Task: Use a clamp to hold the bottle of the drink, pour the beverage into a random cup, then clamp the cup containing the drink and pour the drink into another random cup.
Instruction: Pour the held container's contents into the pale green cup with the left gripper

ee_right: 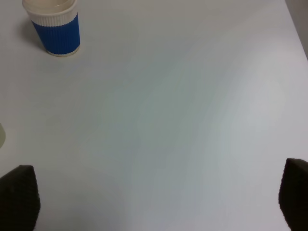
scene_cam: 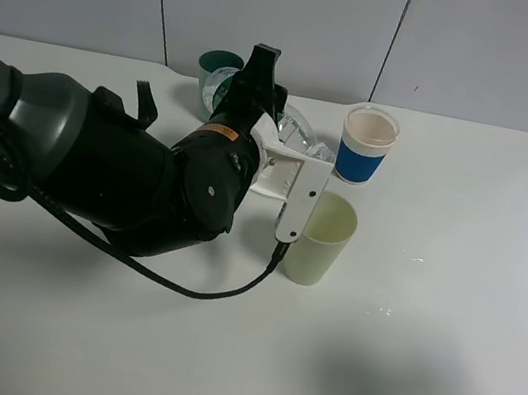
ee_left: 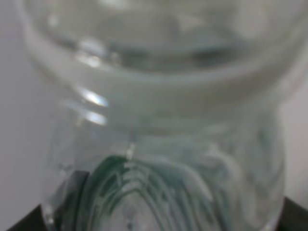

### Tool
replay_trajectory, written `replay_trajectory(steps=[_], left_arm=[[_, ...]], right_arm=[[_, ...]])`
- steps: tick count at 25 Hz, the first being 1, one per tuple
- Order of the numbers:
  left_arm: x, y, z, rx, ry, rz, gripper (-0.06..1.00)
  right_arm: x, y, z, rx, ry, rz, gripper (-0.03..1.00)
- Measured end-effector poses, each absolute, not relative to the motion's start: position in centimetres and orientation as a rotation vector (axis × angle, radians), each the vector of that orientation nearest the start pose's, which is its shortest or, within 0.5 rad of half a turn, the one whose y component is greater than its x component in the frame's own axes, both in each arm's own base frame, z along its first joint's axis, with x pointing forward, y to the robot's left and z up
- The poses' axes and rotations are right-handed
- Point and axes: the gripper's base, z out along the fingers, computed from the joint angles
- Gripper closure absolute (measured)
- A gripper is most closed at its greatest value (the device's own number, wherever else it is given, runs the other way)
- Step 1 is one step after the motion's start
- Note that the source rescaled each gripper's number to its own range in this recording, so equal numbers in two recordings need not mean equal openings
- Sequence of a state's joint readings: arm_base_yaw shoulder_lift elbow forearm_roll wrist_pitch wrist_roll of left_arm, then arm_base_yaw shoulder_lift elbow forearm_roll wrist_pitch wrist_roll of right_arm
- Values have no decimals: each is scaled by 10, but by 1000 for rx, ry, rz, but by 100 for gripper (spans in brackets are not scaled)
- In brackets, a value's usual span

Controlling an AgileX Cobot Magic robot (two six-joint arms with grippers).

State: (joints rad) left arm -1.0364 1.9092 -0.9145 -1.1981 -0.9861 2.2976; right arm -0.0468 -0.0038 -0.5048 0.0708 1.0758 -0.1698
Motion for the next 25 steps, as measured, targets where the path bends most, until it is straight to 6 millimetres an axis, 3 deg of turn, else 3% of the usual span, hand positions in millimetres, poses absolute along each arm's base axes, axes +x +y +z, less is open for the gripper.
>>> replay_trajectory(steps=[25], left_arm=[[242,-272,175,1562,1111,1155,92]], right_arm=[[-7,6,278,-130,2045,-50,-3]])
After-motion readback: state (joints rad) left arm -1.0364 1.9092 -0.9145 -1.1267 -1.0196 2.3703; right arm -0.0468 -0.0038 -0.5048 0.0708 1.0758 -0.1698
